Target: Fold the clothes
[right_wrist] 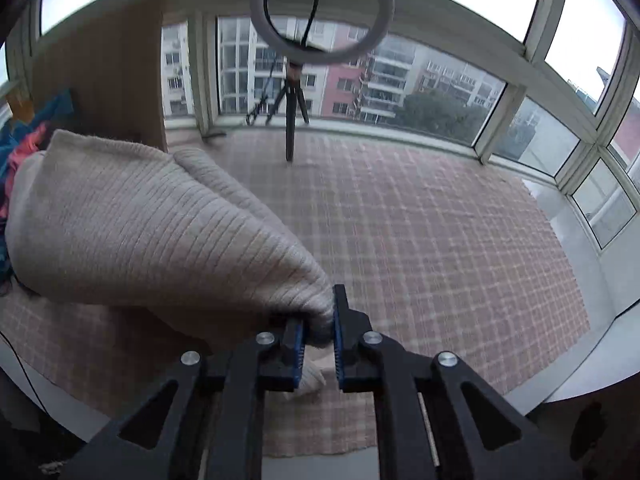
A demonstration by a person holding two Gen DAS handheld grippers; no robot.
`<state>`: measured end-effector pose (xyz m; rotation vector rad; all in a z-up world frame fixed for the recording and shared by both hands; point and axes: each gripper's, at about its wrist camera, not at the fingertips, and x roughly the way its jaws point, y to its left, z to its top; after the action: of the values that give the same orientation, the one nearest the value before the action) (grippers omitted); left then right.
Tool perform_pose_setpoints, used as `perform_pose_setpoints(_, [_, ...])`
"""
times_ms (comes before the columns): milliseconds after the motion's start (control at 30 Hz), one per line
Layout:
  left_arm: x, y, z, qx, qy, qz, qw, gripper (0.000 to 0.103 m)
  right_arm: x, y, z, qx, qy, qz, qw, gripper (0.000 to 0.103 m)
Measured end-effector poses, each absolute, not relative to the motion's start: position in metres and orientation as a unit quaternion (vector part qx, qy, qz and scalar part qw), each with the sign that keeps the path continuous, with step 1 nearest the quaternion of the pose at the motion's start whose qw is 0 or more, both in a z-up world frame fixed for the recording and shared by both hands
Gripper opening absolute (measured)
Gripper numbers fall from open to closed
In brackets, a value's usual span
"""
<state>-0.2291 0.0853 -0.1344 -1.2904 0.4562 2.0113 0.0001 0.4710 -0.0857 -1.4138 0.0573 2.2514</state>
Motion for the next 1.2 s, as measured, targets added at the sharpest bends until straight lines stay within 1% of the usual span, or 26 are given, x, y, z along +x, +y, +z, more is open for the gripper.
perform_pose_setpoints(33, [-0.227,0.09,-0.163,-0.526,0.184,0.761,0.331,0.005,-0.001,0.482,-0.127,-0.561,0.018,0.794,0.236,0.01])
perform_pose_setpoints(67, [-0.222,0.097,-0.171,-0.532,0.188,0.757,0.33,0.005,0.004,0.49,-0.152,-0.577,0.032,0.784,0.225,0.01])
perform_pose_setpoints(100, [-0.217,0.105,-0.17,-0.528,0.19,0.757,0.334,0.005,0.012,0.497,-0.164,-0.577,0.051,0.788,0.209,0.013])
perform_pose_setpoints(167, [-0.205,0.121,-0.169,-0.52,0.194,0.757,0.344,0.006,0.024,0.508,-0.168,-0.56,0.073,0.805,0.181,0.015])
perform_pose_setpoints(233, [-0.194,0.136,-0.167,-0.513,0.199,0.757,0.353,0.018,0.033,0.518,-0.164,-0.538,0.086,0.823,0.16,0.03])
perform_pose_setpoints(267, [-0.188,0.144,-0.167,-0.509,0.201,0.757,0.358,0.03,0.036,0.524,-0.159,-0.527,0.089,0.832,0.149,0.033])
perform_pose_setpoints(300, [-0.183,0.152,-0.166,-0.505,0.203,0.757,0.362,0.036,0.036,0.53,-0.154,-0.518,0.094,0.84,0.134,0.036])
perform_pose_setpoints(433, [-0.165,0.189,-0.168,-0.496,0.231,0.747,0.377,0.037,0.03,0.55,-0.149,-0.51,0.102,0.849,0.093,0.036])
perform_pose_setpoints(500, [-0.157,0.205,-0.165,-0.479,0.253,0.754,0.37,0.041,0.031,0.552,-0.147,-0.511,0.094,0.852,0.071,0.036])
perform_pose_setpoints(600, [-0.155,0.228,-0.164,-0.47,0.26,0.758,0.371,0.045,0.04,0.552,-0.147,-0.519,0.071,0.851,0.05,0.036])
perform_pose_setpoints(667, [-0.157,0.244,-0.171,-0.474,0.265,0.754,0.37,0.044,0.047,0.554,-0.144,-0.521,0.06,0.851,0.04,0.036])
perform_pose_setpoints(733, [-0.159,0.257,-0.183,-0.49,0.271,0.744,0.364,0.021,0.053,0.558,-0.139,-0.519,0.052,0.853,0.03,0.037])
perform_pose_setpoints(767, [-0.16,0.258,-0.185,-0.497,0.268,0.741,0.362,0.01,0.054,0.559,-0.134,-0.513,0.047,0.857,0.022,0.039])
perform_pose_setpoints(833, [-0.159,0.256,-0.183,-0.506,0.255,0.741,0.361,0.01,0.053,0.557,-0.127,-0.495,0.031,0.868,0.0,0.057])
perform_pose_setpoints(867, [-0.158,0.253,-0.179,-0.507,0.247,0.743,0.362,0.009,0.049,0.552,-0.126,-0.488,0.018,0.873,-0.011,0.06])
perform_pose_setpoints(900, [-0.156,0.25,-0.174,-0.506,0.24,0.745,0.362,0.009,0.043,0.546,-0.128,-0.484,0.004,0.875,-0.024,0.06])
perform_pose_setpoints(1033, [-0.149,0.238,-0.157,-0.495,0.236,0.757,0.355,0.009,0.013,0.524,-0.157,-0.503,-0.029,0.859,-0.084,0.06])
perform_pose_setpoints(1067, [-0.148,0.234,-0.153,-0.49,0.232,0.763,0.351,0.009,0.007,0.521,-0.166,-0.511,-0.026,0.854,-0.095,0.06])
perform_pose_setpoints(1100, [-0.148,0.23,-0.149,-0.485,0.228,0.77,0.346,0.009,0.003,0.519,-0.172,-0.516,-0.017,0.85,-0.102,0.057])
perform_pose_setpoints(1133, [-0.148,0.226,-0.145,-0.479,0.223,0.777,0.342,0.009,0.0,0.517,-0.179,-0.521,-0.007,0.847,-0.109,0.035])
perform_pose_setpoints(1167, [-0.15,0.222,-0.137,-0.469,0.218,0.786,0.339,0.008,-0.002,0.516,-0.183,-0.524,0.005,0.844,-0.114,0.019])
perform_pose_setpoints(1200, [-0.154,0.218,-0.128,-0.456,0.214,0.795,0.336,0.008,-0.003,0.516,-0.181,-0.519,0.023,0.847,-0.113,0.011])
